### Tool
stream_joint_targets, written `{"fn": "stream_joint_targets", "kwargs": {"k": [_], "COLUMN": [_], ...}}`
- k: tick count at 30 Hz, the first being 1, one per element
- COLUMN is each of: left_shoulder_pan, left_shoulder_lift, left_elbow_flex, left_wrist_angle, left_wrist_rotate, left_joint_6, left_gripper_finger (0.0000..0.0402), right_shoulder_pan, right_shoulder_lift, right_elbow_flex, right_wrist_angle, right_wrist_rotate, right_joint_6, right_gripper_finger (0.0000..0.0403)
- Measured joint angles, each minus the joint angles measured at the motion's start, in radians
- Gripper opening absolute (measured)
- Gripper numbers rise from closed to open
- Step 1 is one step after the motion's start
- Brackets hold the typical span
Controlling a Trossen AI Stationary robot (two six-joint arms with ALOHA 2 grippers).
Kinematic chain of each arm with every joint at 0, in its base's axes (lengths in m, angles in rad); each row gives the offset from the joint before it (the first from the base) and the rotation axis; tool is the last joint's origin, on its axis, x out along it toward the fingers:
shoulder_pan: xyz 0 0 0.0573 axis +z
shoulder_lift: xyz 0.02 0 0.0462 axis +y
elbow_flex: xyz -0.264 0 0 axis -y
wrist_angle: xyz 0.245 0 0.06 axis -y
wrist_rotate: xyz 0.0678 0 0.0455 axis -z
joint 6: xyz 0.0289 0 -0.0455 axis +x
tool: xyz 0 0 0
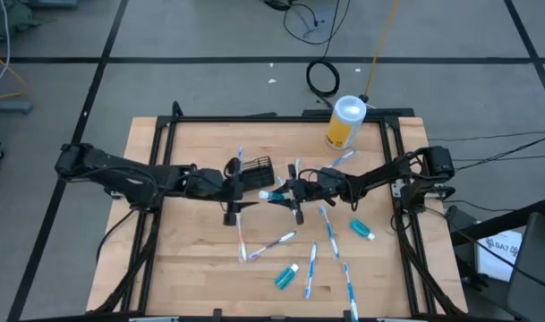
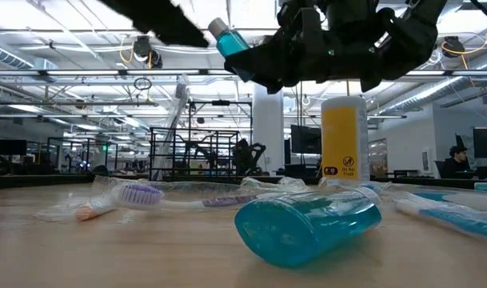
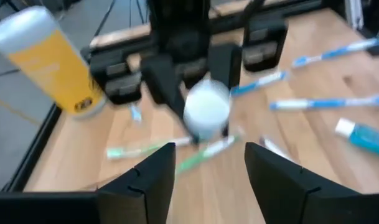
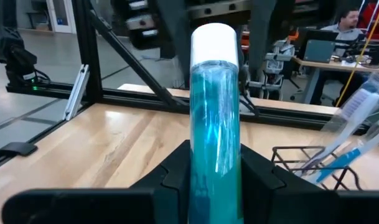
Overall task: Pick & Place toothbrushing station
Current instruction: Put the top left blue mouthwash into the black mesh organizer
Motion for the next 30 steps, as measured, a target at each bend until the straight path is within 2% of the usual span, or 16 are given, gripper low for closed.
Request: {"fn": "stream_joint_targets", "kwargs": {"k": [6, 11, 23, 30], "left_shoulder_pan": [0.002, 0.007, 0.009, 0.009], "left_shoulder_lift": [0.098, 0.152, 0.180, 0.180], "left_elbow_flex": [0.092, 0.174, 0.205, 0.205], "left_wrist_angle": [-0.058, -0.118, -0.152, -0.153], "left_wrist_rotate": [0.012, 0.009, 0.002, 0.002], "left_joint_6": [-0.012, -0.011, -0.016, -0.011], "left_gripper_finger": [0.0236, 0.0242, 0.0184, 0.0165], "right_shoulder_pan": [0.000, 0.000, 0.000, 0.000], "right_shoulder_lift": [0.000, 0.000, 0.000, 0.000], "right_elbow_flex": [0.000, 0.000, 0.000, 0.000], "right_wrist_angle": [0.013, 0.012, -0.001, -0.001], "right_wrist_rotate": [-0.001, -0.001, -0.001, -0.001], "right_joint_6": [-0.001, -0.003, -0.002, -0.003], "right_gripper_finger": [0.0082, 0.0082, 0.0082, 0.0082]}}
